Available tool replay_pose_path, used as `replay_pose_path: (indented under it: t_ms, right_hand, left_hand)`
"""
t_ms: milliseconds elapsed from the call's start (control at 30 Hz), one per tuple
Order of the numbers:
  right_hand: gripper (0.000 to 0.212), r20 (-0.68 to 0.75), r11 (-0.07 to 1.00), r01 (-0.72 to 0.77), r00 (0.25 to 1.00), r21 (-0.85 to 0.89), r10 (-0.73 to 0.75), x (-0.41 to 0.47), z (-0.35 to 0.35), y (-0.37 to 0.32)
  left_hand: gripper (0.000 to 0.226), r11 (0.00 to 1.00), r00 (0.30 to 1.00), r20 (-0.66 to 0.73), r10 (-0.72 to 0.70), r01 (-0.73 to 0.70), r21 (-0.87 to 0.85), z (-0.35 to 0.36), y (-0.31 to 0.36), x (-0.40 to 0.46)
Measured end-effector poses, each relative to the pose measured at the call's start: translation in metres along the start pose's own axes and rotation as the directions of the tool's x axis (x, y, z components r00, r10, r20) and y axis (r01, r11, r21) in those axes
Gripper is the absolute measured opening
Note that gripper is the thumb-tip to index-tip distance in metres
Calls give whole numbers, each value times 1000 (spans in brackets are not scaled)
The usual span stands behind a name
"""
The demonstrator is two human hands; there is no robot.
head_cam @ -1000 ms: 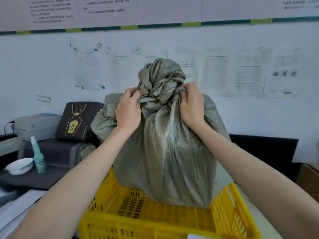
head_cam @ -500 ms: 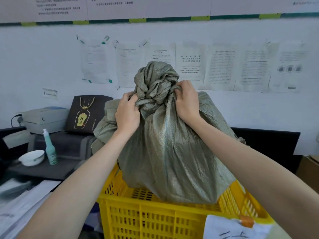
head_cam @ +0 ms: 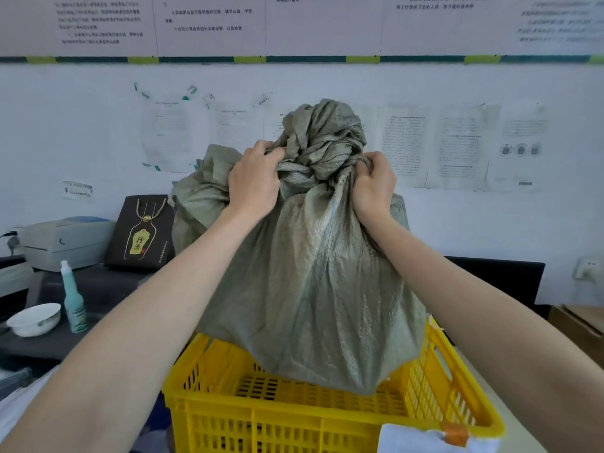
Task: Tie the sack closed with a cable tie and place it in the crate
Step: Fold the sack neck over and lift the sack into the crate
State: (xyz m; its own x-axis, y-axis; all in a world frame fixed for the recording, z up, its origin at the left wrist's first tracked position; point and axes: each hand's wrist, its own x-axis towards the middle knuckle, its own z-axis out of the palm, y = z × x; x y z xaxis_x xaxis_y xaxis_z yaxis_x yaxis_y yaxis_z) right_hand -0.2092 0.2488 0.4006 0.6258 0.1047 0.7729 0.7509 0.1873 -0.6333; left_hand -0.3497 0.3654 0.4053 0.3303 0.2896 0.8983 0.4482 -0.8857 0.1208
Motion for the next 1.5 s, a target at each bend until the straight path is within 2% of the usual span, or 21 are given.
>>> replay_pose_path:
  t_ms: [100, 267, 433, 667, 800, 900, 1000, 1067, 1133, 1167, 1267, 1367, 1400, 1433, 1500]
  right_hand:
    - [16, 26, 998, -58, 998, 22, 58, -10, 3, 13]
    - [17, 74, 993, -98, 992, -71, 103, -24, -3, 43]
    - [18, 131, 985, -47, 989, -164, 69, -4, -21, 57]
    - [16, 198, 980, -28, 978, -197, 67, -30, -13, 93]
    - [13, 327, 968, 3, 942, -249, 82, -75, -2, 125]
    - [11, 390, 960, -35, 909, -278, 146, -109, -7, 151]
    - [14, 514, 932, -8, 833, -362, 207, -140, -30, 178]
    - [14, 661, 917, 93, 722, -388, 207, -148, -49, 191]
    - [13, 773, 898, 182, 593, -401, 225, -151, -67, 194]
    - [12, 800, 892, 202, 552, -404, 237, -152, -74, 194]
    - [14, 816, 898, 200, 527, -391, 238, -157, -89, 187]
    - [15, 812, 907, 163, 526, -388, 253, -159, -100, 175]
    - [16, 807, 901, 156, 525, -405, 271, -160, -104, 173]
    - [17, 804, 893, 156, 520, -422, 289, -161, -107, 170]
    - [19, 810, 889, 145, 494, -435, 316, -164, -114, 165]
  left_hand:
    - [37, 1000, 999, 51, -13, 13, 0, 3, 0, -6]
    - [33, 986, 984, 157, -80, 102, -133, 30, -3, -43]
    - [35, 948, 967, 199, -159, 206, -244, 45, 18, -46]
    - [37, 941, 923, 308, -230, 292, -172, 60, 13, -78]
    - [33, 907, 869, 400, -291, 384, -174, 84, -10, -135]
    - [34, 902, 830, 484, -279, 399, -164, 98, -19, -170]
    - [38, 960, 742, 651, -159, 269, -73, 111, -27, -207]
    - [47, 982, 608, 785, -115, 189, -3, 117, -34, -228]
    - [59, 977, 439, 891, -115, 212, 21, 119, -37, -238]
    - [64, 974, 384, 918, -102, 225, 15, 119, -36, -238]
    - [84, 964, 299, 952, -64, 264, -18, 116, -34, -237]
    - [106, 919, 177, 982, -67, 394, -8, 109, -39, -237]
    - [106, 887, 151, 986, -72, 462, -6, 105, -40, -237]
    - [104, 845, 160, 984, -74, 535, -24, 101, -41, -236]
    - [88, 741, 260, 958, -122, 666, -86, 95, -38, -236]
